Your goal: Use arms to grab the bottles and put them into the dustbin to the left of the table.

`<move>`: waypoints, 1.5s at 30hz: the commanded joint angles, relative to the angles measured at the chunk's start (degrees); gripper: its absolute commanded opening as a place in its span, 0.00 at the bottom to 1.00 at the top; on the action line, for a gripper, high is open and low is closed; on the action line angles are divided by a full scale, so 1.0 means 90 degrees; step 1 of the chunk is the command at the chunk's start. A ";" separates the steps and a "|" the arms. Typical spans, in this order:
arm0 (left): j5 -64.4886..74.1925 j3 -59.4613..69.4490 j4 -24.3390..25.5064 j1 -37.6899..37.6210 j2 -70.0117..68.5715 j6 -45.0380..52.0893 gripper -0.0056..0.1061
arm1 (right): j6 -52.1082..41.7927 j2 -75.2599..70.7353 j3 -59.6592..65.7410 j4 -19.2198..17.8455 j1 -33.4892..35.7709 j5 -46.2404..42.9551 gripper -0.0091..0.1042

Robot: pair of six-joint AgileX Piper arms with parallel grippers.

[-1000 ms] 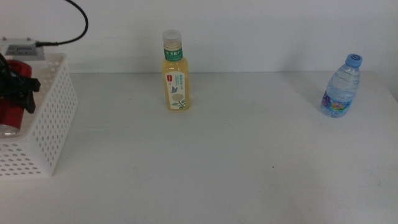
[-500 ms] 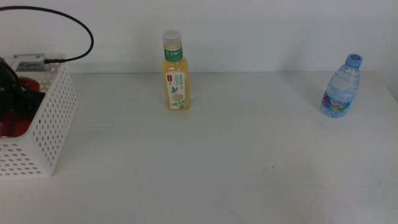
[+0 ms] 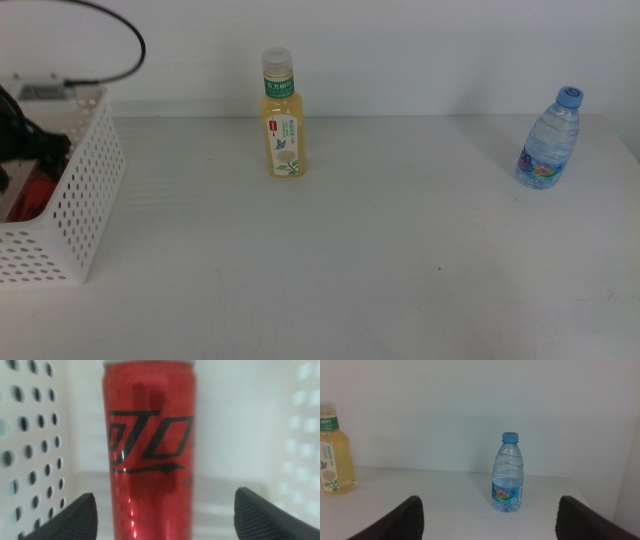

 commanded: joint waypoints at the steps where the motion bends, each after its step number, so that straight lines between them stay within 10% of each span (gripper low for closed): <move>1: -0.0019 -0.0266 -0.0297 0.0008 -0.0759 -0.0090 0.86 | -0.0078 -0.0168 -0.0054 -0.0034 -0.0035 -0.0496 0.76; 30: -0.3931 0.4183 -0.0398 -0.2974 -0.5618 -0.0595 0.86 | -0.0078 -0.0168 -0.0054 -0.0034 -0.0035 -0.0496 0.76; 45: -0.8851 0.7415 -0.0546 -0.4390 -0.6054 -0.0614 0.86 | -0.0078 -0.0168 -0.0054 -0.0034 -0.0035 -0.0496 0.76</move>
